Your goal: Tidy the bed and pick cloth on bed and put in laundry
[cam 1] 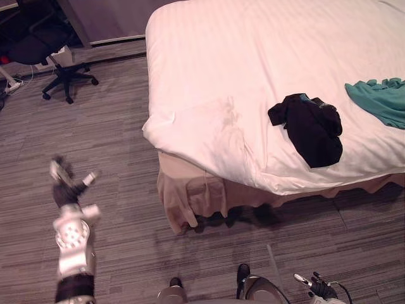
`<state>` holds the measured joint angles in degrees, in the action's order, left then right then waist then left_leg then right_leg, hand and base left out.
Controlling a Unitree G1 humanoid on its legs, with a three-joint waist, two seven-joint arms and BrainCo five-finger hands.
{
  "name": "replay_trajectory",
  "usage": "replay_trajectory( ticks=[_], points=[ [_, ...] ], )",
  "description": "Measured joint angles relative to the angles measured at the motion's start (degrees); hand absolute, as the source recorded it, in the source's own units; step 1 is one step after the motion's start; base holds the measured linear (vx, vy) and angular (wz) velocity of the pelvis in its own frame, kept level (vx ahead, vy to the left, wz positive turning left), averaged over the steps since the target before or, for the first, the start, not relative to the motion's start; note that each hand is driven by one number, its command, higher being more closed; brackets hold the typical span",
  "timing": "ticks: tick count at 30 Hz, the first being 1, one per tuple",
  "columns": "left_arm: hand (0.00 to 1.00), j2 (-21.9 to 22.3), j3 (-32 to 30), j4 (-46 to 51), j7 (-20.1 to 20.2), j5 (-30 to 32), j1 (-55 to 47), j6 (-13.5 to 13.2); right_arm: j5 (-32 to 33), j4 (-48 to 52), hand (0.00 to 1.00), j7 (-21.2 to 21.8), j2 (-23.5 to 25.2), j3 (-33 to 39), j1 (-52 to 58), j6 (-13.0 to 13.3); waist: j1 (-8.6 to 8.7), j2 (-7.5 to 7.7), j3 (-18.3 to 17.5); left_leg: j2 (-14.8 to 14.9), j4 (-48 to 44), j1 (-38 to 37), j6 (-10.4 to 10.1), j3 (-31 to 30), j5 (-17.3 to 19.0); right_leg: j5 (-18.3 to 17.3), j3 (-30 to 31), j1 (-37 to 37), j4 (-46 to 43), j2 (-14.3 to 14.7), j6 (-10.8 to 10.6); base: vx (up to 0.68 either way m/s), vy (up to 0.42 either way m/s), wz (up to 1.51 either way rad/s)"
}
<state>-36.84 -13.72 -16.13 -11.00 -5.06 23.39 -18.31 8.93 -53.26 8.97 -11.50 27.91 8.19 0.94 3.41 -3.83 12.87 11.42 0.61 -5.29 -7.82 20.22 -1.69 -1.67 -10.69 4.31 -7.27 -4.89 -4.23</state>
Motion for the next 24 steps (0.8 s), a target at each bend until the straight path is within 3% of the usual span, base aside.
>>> replay_trajectory(
  ticks=[2,4,7,12,18,19,21,24],
  points=[
    [0.0,-2.3,4.1,-2.6,0.4,1.2,5.1,0.3,0.1,0.8,0.0,0.0,0.1,-0.4,-0.1,0.1,0.54,0.18,0.6,0.2,0.1,0.1,-0.2,1.4,1.6,0.6,0.9,0.9,0.3,0.4,-0.3,-0.1,0.082,-0.35],
    [0.0,-4.8,9.5,-6.5,1.2,2.7,12.4,1.5,0.1,2.8,0.0,0.1,0.5,-2.4,-0.8,0.3,1.12,1.82,2.9,-0.2,-1.2,1.6,0.0,3.7,3.7,1.2,3.4,4.1,-1.3,0.2,-0.3,-0.15,0.093,-0.54],
    [0.0,-5.4,16.7,-13.6,1.1,5.4,24.2,4.6,1.9,6.0,0.0,0.1,0.3,-5.6,-2.9,0.7,3.72,3.6,8.3,-1.5,-5.6,7.9,0.8,4.6,4.7,3.1,5.3,10.0,-2.6,-1.8,-0.4,-0.17,0.065,-0.21],
    [0.0,-6.6,26.0,-23.4,1.0,11.7,42.6,10.3,8.3,11.5,0.0,-0.1,0.3,-11.9,-8.6,1.8,6.48,4.72,16.0,-2.3,-6.1,15.5,1.7,8.7,3.2,10.8,9.6,17.0,3.2,-1.9,-1.4,-0.05,0.036,-0.32],
    [0.0,-6.0,29.6,-28.0,-0.2,16.4,53.8,16.5,15.1,22.2,0.0,0.9,0.3,-18.5,-9.4,4.1,8.7,7.17,18.0,0.2,-10.8,23.1,1.4,11.9,5.1,12.4,11.7,23.9,3.7,-0.6,-1.2,0.02,-0.02,-0.19],
    [1.0,-5.3,29.6,-28.0,-0.8,16.5,55.5,18.2,17.3,25.4,0.0,1.5,0.3,-19.5,-9.2,5.0,8.7,7.62,18.3,1.2,-12.7,25.1,1.3,12.4,6.2,12.6,12.0,25.5,3.7,-0.3,-1.1,-0.02,-0.024,-0.17],
    [1.0,-4.2,29.6,-28.1,-3.0,19.2,58.8,20.2,22.3,31.9,0.0,2.7,0.3,-21.1,-9.0,6.3,8.63,7.88,18.5,3.1,-16.5,29.2,1.4,13.6,8.1,12.9,12.3,28.7,3.6,0.3,-1.0,-0.04,-0.027,-0.13],
    [1.0,-3.4,29.6,-27.7,-4.5,24.4,61.4,20.5,25.1,37.4,0.0,4.9,0.3,-21.8,-8.9,8.1,8.48,8.01,18.6,4.3,-19.2,32.2,1.9,15.5,8.9,13.2,12.7,31.1,3.7,0.5,-1.0,-0.01,-0.014,-0.04]
  ],
)
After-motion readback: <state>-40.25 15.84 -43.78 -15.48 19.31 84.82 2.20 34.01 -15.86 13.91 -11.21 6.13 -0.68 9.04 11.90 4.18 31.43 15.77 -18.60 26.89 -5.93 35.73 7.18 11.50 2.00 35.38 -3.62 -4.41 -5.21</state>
